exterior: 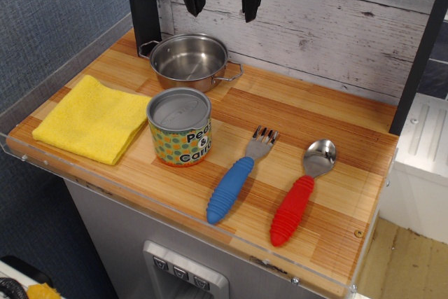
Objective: Move the can behind the blue fork
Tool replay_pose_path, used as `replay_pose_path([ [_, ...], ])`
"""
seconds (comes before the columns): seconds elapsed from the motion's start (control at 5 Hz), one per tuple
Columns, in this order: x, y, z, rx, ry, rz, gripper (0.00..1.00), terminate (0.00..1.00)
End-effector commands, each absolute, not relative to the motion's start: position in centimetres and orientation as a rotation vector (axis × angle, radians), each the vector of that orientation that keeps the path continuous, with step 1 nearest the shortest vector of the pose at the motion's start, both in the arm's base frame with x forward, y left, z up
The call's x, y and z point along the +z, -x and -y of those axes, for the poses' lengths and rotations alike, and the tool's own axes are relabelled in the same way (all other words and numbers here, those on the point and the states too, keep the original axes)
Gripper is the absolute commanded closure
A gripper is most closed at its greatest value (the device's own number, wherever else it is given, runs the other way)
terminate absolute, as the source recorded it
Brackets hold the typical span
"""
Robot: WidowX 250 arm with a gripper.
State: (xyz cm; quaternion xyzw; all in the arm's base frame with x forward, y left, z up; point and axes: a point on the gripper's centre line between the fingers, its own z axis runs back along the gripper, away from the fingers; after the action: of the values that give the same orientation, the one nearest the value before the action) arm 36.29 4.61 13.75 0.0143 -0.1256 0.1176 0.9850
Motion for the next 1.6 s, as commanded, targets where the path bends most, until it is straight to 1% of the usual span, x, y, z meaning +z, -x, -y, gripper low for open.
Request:
replay_pose_path([
  [0.0,13.8,-36.3,-4.6,0.236,-0.029,0.252,0.00,0.00],
  [0.2,14.6,-32.9,-5.1,0.177,-0.065,0.210,0.00,0.00],
  [0.4,14.7,-30.1,-6.3,0.033,-0.076,0.122,0.00,0.00],
  [0.6,14.2,-27.5,-7.2,-0.082,-0.099,0.024,0.00,0.00],
  [0.8,12.6,-24.8,-8.5,-0.151,-0.091,-0.063,0.00,0.00],
  [1.0,11.1,-23.3,-9.3,-0.248,-0.123,-0.106,0.00,0.00],
  [1.2,9.4,-22.3,-10.0,-0.299,-0.160,-0.176,0.00,0.00],
  [1.4,8.5,-23.2,-9.5,-0.312,-0.205,-0.150,0.00,0.00],
])
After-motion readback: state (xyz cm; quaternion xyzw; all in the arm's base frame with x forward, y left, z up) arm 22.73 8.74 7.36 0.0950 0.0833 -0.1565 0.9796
